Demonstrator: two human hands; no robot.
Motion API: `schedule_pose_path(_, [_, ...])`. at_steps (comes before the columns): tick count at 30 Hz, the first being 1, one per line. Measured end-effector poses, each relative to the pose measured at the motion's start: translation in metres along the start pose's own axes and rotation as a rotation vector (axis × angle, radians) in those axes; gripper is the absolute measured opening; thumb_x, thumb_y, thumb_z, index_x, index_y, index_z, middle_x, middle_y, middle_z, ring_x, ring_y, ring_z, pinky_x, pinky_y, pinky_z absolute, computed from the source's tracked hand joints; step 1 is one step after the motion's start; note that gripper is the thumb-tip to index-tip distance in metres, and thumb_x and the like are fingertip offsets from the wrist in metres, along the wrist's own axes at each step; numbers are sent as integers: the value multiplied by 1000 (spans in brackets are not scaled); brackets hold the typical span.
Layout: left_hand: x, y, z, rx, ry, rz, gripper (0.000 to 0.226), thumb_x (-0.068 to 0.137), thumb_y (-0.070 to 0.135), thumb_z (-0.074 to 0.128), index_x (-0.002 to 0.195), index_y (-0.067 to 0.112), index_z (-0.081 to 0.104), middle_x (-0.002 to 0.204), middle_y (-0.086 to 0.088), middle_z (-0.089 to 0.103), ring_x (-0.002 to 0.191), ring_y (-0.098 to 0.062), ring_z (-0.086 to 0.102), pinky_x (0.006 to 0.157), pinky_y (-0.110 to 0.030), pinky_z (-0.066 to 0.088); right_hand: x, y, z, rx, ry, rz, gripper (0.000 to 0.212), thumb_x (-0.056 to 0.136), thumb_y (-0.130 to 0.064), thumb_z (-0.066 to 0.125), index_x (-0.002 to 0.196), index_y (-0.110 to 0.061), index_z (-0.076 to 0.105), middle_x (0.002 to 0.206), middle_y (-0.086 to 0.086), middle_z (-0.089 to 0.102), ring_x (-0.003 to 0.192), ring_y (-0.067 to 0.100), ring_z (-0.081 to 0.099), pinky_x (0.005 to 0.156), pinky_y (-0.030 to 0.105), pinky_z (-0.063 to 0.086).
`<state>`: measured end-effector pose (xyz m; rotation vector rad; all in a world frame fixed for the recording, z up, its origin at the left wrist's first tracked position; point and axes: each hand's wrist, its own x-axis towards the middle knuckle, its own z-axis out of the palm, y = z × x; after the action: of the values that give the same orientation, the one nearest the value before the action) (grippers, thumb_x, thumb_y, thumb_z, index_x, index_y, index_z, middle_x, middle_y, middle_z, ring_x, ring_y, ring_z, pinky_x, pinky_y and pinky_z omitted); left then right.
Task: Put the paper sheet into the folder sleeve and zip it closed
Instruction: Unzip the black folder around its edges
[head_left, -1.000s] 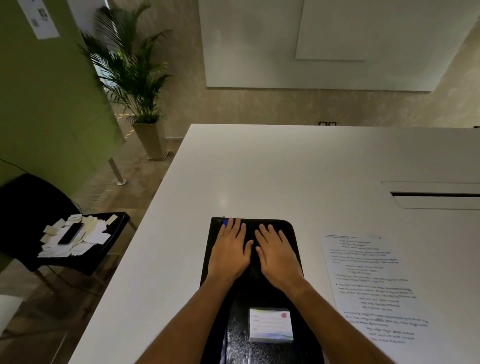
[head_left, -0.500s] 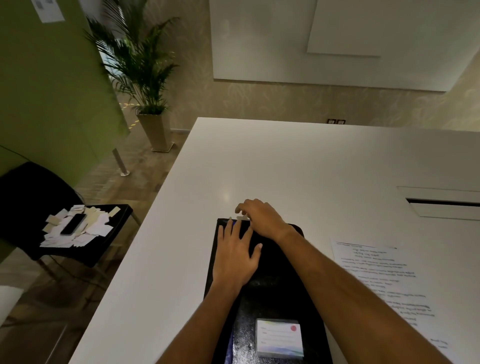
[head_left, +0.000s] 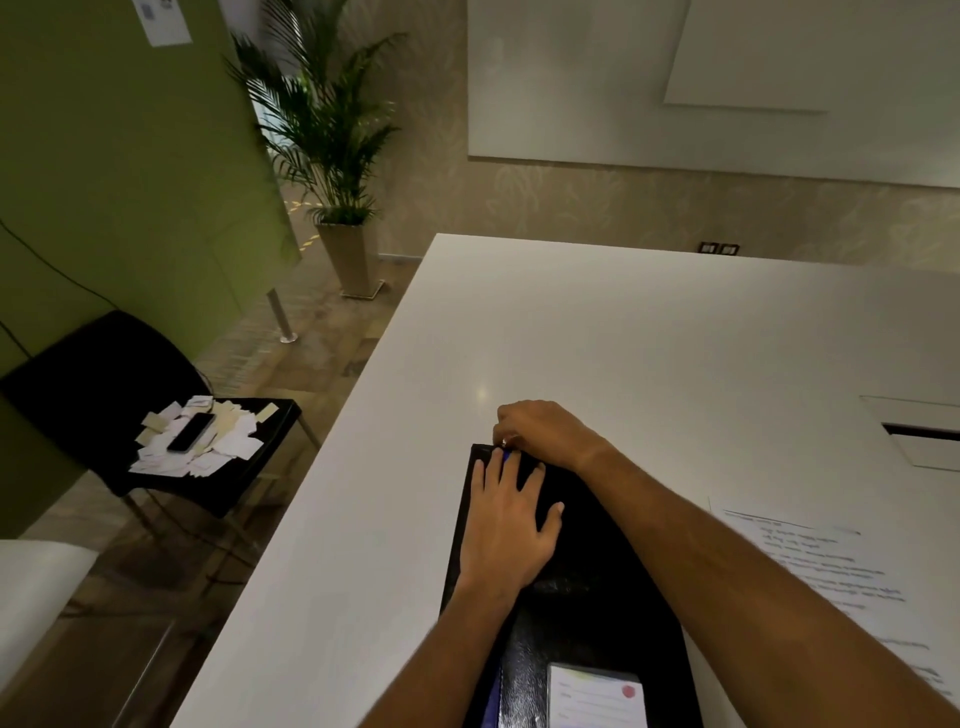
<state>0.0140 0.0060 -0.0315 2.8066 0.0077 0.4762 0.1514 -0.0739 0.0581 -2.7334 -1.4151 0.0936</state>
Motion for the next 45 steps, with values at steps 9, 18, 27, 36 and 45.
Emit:
schedule_pose_path(9, [0,-1,5,-6,22,1,57,105,58,49,150,26,59,162,-13,55,158,-34,42,134,-58,29,3,13,3,119,-51,15,13,107,-17,68,108,-21,80,106,-1,70,95,21,69,84,39,59])
schedule_pose_path(18, [0,-1,4,-20,24,-8,57,105,58,48,150,24,60,163,-12,53,159,-34,39,136,-57,26,6,8,9,-8,-54,-26,13,105,-18,57,94,-19,63,94,-3,63,82,21,64,75,37,58])
schedule_pose_path(27, [-2,-2,0,-19,6,-19,59,105,59,49,150,23,63,163,-14,55,160,-34,42,134,-56,31,-19,20,11,-53,-22,-44,13,108,-13,54,101,-16,64,99,1,67,89,21,63,82,41,58])
schedule_pose_path(36, [0,1,-11,-173,-11,-149,65,108,61,44,157,20,54,167,-7,49,158,-27,44,132,-44,36,-18,26,15,-8,31,-37,15,103,-9,58,103,-15,72,103,0,72,92,21,66,84,41,56])
schedule_pose_path(45, [82,-66,-46,-339,-313,-316,27,98,18,71,123,19,82,123,-1,75,122,-22,64,96,-28,52,-14,29,24,367,140,97,13,104,-14,74,111,-14,84,112,3,80,103,21,73,93,38,60])
